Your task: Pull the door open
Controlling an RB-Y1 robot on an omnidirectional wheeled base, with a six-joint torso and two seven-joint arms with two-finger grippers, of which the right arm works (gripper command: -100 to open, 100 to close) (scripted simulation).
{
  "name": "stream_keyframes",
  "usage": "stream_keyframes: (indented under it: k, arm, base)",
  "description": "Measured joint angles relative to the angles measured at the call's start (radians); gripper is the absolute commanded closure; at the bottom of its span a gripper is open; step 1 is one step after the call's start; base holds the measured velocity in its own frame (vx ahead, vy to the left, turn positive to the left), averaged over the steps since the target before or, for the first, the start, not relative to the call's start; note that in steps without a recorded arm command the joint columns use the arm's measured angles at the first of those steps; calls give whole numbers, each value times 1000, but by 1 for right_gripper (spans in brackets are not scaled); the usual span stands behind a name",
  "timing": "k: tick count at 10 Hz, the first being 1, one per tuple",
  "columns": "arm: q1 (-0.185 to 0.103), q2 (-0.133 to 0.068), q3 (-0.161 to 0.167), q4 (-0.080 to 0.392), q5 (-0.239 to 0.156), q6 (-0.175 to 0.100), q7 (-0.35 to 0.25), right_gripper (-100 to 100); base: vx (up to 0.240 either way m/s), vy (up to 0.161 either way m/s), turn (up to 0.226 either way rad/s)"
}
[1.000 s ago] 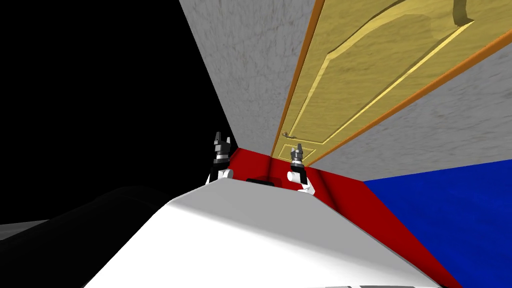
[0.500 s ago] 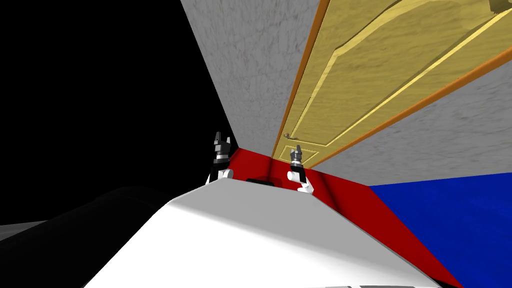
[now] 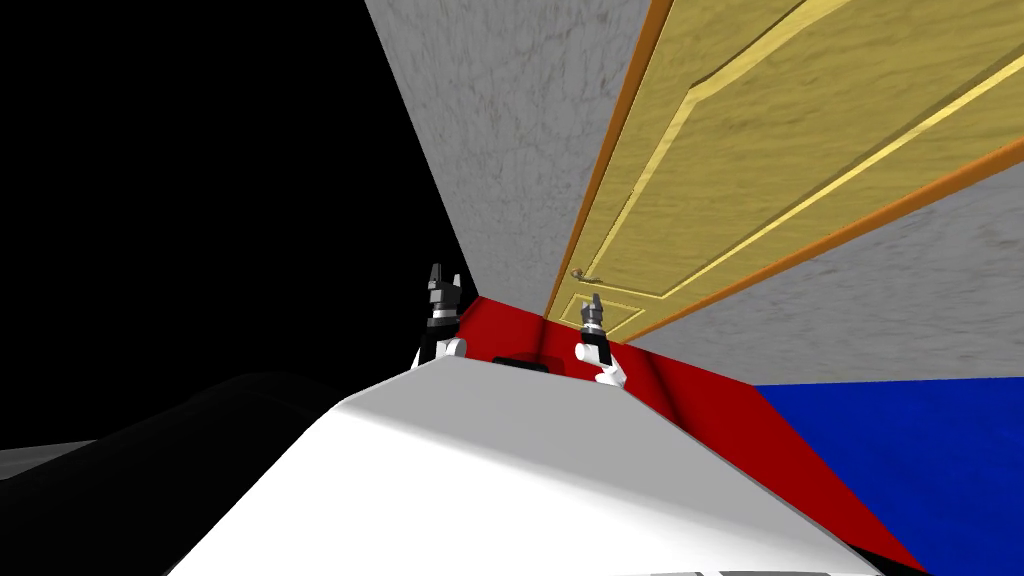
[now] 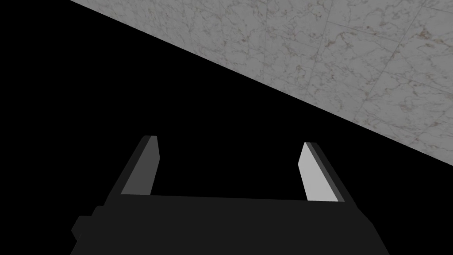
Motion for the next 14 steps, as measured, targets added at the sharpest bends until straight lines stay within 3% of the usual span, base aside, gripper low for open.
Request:
stream_keyframes:
  k: [7,14]
  arm:
    - [-59,-26,-6,149,-49,-14,5,-100]
    - [-127,-55,-10,328,-97,-45,1,-100]
  base:
    - [54,-14,44]
    - [64,-18,49]
